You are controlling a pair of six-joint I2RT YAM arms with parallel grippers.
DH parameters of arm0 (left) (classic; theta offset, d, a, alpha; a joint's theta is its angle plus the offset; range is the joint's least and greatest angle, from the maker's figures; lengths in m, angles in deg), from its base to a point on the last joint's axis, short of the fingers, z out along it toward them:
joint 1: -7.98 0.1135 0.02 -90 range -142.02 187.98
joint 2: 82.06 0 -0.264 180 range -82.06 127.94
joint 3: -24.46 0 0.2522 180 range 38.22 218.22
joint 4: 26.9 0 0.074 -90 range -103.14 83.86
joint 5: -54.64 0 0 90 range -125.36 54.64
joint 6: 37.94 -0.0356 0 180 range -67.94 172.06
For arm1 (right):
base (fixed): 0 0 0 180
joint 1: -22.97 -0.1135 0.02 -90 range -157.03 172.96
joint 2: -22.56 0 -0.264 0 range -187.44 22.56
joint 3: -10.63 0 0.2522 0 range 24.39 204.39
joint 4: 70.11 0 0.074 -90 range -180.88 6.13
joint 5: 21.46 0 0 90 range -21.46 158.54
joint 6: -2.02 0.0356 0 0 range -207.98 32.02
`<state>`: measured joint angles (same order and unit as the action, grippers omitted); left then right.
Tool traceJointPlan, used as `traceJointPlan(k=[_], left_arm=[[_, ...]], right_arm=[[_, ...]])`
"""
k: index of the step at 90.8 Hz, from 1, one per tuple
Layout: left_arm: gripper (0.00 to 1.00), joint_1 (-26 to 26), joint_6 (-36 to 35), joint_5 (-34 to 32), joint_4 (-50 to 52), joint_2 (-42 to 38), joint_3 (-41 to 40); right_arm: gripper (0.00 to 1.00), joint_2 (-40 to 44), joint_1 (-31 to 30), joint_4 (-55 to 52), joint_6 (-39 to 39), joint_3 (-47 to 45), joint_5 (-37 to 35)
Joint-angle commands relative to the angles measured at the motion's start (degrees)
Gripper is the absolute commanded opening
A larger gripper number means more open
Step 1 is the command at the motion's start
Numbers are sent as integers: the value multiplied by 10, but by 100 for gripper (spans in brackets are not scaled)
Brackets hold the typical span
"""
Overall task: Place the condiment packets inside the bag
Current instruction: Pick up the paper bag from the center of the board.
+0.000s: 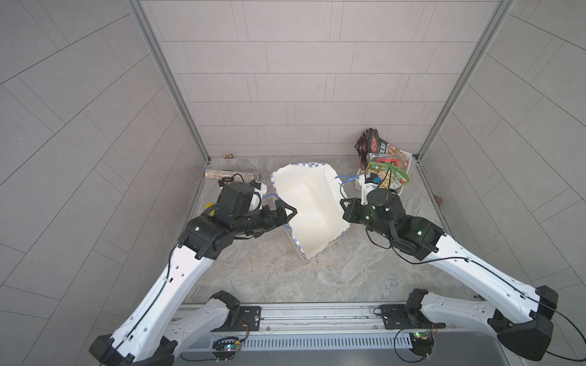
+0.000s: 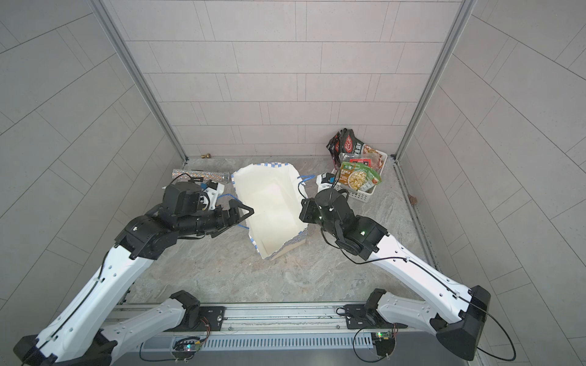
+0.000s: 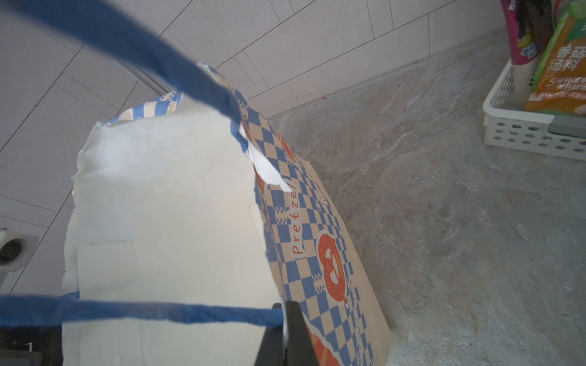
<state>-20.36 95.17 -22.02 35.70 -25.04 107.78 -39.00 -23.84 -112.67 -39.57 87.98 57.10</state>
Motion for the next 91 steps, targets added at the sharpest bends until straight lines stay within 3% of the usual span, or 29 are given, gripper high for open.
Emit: traceJointPlan(k=[1,16,29,47,56,66,78,91], left_arm=[[97,-4,-6,-48,-17,14,-14],[57,-4,-13,-92,-32,27,-14],[53,-4,-13,-80,-47,56,-18],[1,-3,-49,-99,-36,57,-9],[0,0,-78,-137,-11,42,7],[0,13,-125,-167,38,44,46],[0,30,-159,-154,94,61,84],[0,43,-173,-96,104,60,81]], right_arm=[[0,8,-3,19,3,1,-1],[0,23,-3,26,-4,-10,15],[0,46,-3,36,-9,-23,27],[21,68,28,17,-26,-34,40],[58,71,90,-9,-77,-33,87],[81,75,221,-39,-138,-30,221],[90,74,372,-81,-210,-25,290],[91,-8,466,-97,-271,6,301]])
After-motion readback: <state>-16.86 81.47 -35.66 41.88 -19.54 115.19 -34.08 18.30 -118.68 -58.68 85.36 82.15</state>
